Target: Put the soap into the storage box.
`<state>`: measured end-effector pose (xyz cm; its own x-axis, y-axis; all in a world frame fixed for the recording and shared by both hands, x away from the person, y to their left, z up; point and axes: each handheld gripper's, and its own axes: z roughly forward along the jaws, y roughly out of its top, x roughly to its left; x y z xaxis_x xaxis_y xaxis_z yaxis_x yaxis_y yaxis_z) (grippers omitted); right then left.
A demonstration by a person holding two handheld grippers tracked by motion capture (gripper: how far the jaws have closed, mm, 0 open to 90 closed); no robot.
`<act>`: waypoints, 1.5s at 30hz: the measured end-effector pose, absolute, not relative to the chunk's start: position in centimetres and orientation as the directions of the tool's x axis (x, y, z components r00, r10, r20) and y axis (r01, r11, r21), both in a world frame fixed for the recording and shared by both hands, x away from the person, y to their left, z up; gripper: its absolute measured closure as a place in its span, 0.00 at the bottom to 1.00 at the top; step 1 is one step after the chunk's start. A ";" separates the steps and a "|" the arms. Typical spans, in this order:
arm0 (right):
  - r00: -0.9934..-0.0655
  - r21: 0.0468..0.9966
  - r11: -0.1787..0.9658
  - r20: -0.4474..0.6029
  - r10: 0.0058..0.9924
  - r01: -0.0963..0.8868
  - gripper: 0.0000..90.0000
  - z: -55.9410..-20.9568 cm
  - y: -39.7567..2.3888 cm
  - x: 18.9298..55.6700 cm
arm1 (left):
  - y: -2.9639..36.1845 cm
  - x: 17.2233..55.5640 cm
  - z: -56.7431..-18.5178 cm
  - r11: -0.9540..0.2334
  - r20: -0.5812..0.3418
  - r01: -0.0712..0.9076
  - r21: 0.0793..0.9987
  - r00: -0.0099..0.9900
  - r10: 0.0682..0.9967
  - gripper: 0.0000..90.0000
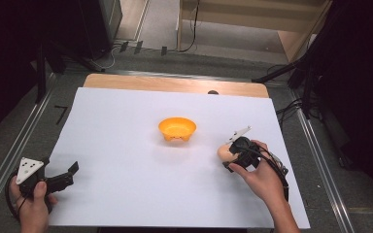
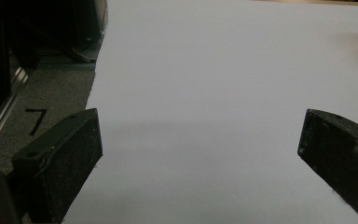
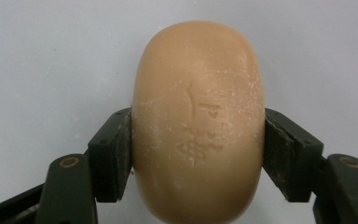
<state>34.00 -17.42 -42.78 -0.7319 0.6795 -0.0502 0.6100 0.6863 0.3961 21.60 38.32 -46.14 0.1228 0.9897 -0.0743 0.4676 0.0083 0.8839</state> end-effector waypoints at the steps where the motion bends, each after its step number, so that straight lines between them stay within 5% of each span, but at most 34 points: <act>1: -0.736 0.398 0.688 -0.046 0.676 0.607 0.37 -42.6 -17.3 34.1 | 38.3 21.6 -46.1 0.008 -0.074 0.467 0.884 0.123 0.990 0.01; 30: -0.806 0.408 0.751 -0.060 0.589 0.519 0.37 -40.3 -15.9 36.0 | 38.2 21.7 -46.1 0.000 -0.065 0.477 0.879 0.121 0.991 0.01; 45: -0.878 0.439 0.810 -0.091 0.470 0.388 0.37 -38.4 -13.8 38.0 | 38.3 21.7 -46.1 0.001 -0.068 0.475 0.880 0.123 0.990 0.01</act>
<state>37.96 -13.82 -38.36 -0.8782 0.4695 -0.0914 0.3876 0.8104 0.4393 21.66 38.26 -46.13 0.1226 0.9901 -0.0677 0.4746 0.0014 0.8802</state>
